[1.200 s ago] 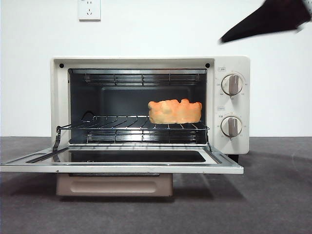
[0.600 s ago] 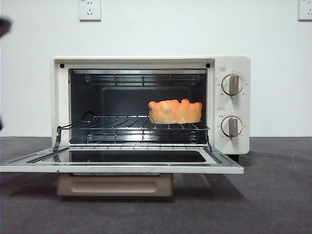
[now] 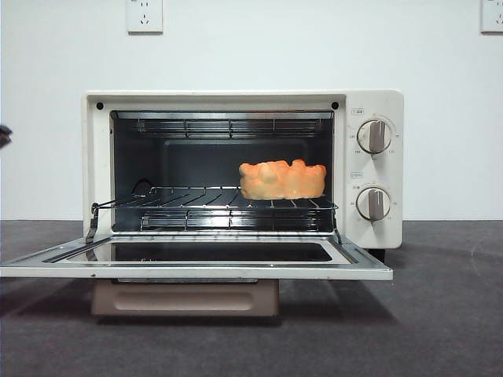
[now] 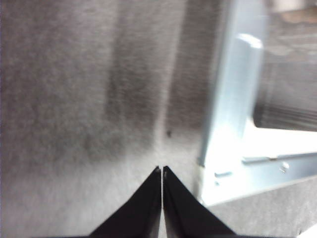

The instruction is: The left arm flap open the oven, the right arm pick bread and place it into oven, the left arm flap close the oven

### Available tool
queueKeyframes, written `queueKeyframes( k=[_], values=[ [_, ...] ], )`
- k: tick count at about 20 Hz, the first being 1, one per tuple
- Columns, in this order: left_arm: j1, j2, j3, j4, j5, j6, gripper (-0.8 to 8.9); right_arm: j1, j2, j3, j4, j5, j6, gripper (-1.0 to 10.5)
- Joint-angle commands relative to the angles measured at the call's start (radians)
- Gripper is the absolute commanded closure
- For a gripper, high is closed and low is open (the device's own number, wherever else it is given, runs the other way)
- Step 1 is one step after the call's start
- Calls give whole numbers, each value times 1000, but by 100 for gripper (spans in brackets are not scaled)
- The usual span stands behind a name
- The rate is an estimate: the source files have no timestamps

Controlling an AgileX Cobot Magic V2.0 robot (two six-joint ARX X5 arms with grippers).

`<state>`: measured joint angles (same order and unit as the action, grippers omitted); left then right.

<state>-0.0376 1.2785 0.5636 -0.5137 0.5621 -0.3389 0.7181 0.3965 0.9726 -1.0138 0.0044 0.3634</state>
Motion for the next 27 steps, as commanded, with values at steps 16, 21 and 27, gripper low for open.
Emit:
queueKeyframes(
  k=[16, 21, 27],
  values=[
    [20, 102, 1, 105, 288, 0, 806, 5, 6, 17, 48, 56, -6, 496],
    [34, 74, 6, 194, 393, -76, 806, 5, 6, 17, 48, 56, 3, 496],
    [39, 10, 45, 394, 403, -271, 806, 5, 6, 17, 48, 56, 17, 496]
  ],
)
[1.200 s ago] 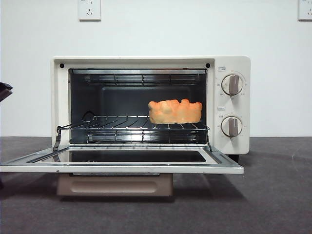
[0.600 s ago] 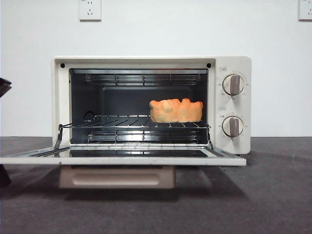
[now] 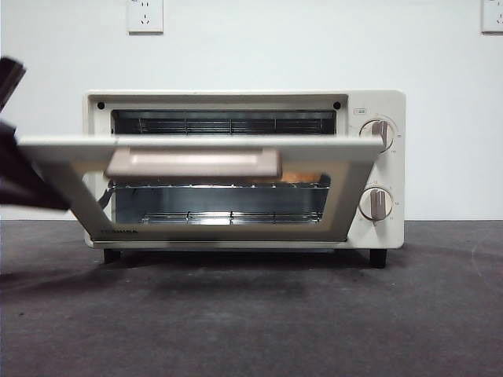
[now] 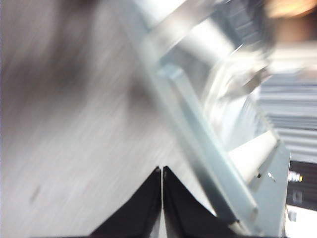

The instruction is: The left arm flap open the oven, the right arm pick bread and place it into oven, the left arm flap close the oven

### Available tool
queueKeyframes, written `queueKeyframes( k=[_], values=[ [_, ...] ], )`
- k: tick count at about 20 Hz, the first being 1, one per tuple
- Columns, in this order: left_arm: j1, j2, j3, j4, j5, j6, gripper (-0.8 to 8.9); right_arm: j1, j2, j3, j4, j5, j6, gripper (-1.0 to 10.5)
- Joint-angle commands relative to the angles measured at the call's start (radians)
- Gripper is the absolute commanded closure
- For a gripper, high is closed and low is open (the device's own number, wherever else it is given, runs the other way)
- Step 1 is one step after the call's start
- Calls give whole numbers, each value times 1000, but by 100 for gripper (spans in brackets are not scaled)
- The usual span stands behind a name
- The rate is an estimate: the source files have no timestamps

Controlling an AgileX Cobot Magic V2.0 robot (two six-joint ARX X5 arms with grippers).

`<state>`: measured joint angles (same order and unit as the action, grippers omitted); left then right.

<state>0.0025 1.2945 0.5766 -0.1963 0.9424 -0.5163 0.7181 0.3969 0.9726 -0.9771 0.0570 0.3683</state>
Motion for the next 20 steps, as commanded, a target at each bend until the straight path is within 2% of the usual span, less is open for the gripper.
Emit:
queueKeyframes(
  k=[1, 6, 9, 15, 18, 20],
  values=[
    [-2, -9, 40, 133, 23, -143, 806, 5, 6, 17, 12, 4, 14, 496],
    [-2, -11, 62, 446, 18, -392, 806, 5, 6, 17, 13, 4, 17, 496],
    [-2, -21, 69, 553, 28, -462, 806, 5, 6, 17, 13, 4, 17, 496],
    [-3, -131, 69, 528, 73, -411, 805, 5, 6, 17, 13, 4, 16, 496],
    [-3, -210, 69, 440, 79, -329, 804, 5, 6, 17, 13, 4, 16, 496],
    [-3, -270, 69, 348, 79, -240, 804, 5, 6, 17, 13, 4, 16, 495]
  ],
)
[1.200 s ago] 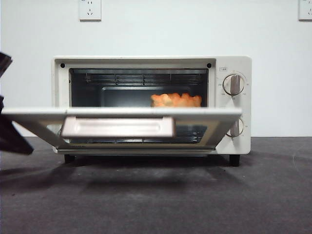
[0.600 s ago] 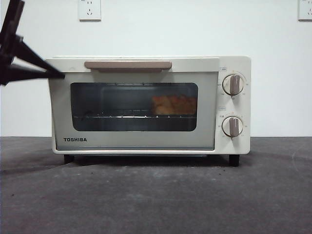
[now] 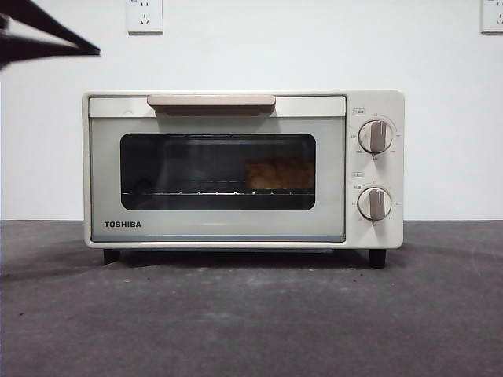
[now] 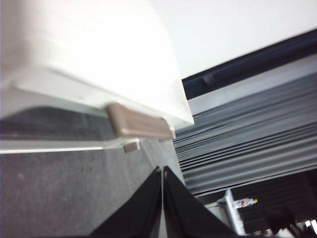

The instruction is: The left arm flap open the oven, the right arm pick bread and place it into oven, the left arm flap close the oven

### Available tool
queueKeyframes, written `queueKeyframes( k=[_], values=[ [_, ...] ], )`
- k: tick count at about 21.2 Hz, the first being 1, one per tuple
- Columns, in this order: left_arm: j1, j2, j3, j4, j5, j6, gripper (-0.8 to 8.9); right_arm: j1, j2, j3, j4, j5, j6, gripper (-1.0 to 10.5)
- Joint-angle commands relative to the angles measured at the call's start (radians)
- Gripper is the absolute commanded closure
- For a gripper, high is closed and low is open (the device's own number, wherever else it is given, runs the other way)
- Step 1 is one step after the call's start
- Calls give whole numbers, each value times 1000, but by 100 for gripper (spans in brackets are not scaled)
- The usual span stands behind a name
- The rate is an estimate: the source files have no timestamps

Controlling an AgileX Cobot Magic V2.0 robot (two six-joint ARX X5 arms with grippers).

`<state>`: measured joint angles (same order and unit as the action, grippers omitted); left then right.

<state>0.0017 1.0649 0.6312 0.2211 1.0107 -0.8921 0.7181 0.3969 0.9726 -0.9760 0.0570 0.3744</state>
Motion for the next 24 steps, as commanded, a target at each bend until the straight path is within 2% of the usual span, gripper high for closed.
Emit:
queueKeyframes(
  k=[1, 7, 9, 12, 15, 17, 24],
  values=[
    [-2, -68, 15, -115, 11, 182, 804, 5, 6, 17, 11, 4, 10, 496],
    [-2, -259, 15, -449, -16, 531, 804, 5, 6, 17, 11, 5, -6, 496],
    [-2, -328, 15, -571, -72, 621, 804, 5, 6, 17, 12, 3, -29, 496],
    [-2, -428, 15, -740, -192, 712, 804, 6, 6, 17, 11, -10, -66, 496],
    [-2, -535, 15, -871, -311, 770, 805, 6, 6, 17, 10, -35, -101, 496],
    [-2, -595, 15, -915, -351, 789, 804, 6, 6, 17, 11, -40, -117, 496],
    [-2, -777, 15, -896, -370, 813, 804, 6, 6, 17, 11, -40, -177, 496]
  ],
)
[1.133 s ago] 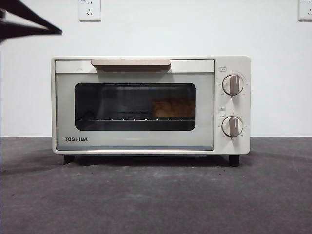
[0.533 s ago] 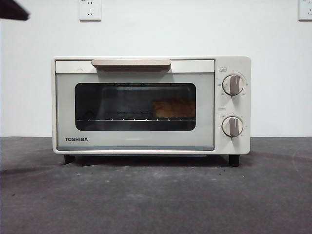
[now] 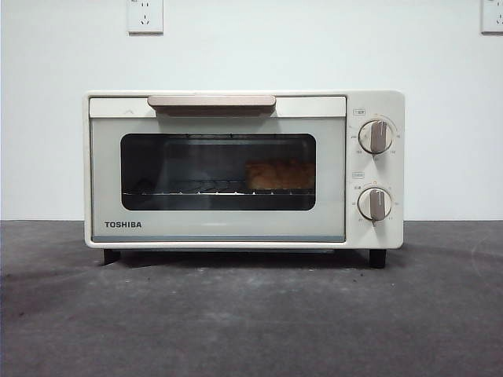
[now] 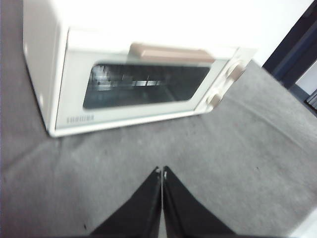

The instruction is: The left arm flap open the oven, the right arm pick bread and place it into oven, the left arm flap close the oven

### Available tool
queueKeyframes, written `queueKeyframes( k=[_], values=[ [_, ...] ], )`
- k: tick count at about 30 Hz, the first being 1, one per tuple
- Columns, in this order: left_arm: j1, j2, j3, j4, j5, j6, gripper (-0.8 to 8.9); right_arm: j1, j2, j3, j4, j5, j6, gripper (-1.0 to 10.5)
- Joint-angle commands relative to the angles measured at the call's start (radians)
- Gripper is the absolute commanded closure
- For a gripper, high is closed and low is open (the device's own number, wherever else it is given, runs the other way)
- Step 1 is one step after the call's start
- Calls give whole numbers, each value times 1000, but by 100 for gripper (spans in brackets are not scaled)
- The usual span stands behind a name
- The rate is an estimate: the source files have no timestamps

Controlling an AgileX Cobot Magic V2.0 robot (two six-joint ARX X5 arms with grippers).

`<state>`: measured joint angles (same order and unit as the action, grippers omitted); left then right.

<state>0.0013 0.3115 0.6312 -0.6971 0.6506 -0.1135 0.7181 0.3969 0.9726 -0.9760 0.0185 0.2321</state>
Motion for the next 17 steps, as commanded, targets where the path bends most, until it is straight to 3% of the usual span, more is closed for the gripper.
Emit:
queueKeyframes(
  k=[1, 4, 5, 7, 8, 17],
  values=[
    [-2, -35, 15, 25, -22, 35, 804, 6, 6, 17, 11, 2, -35, 496],
    [-2, -58, 15, 24, -62, 35, 804, 6, 6, 17, 10, 8, -35, 519],
    [-2, -60, 15, 24, -69, 35, 804, 6, 6, 17, 9, 8, -35, 596],
    [-2, -60, 15, 23, -71, 34, 804, 6, 6, 17, 3, 8, -35, 880],
    [-2, -60, 15, 23, -71, 34, 804, 6, 6, 17, 3, 9, -39, 945],
    [-2, -60, 15, 24, -71, 34, 804, 6, 6, 17, 14, 9, -27, 928]
  ],
)
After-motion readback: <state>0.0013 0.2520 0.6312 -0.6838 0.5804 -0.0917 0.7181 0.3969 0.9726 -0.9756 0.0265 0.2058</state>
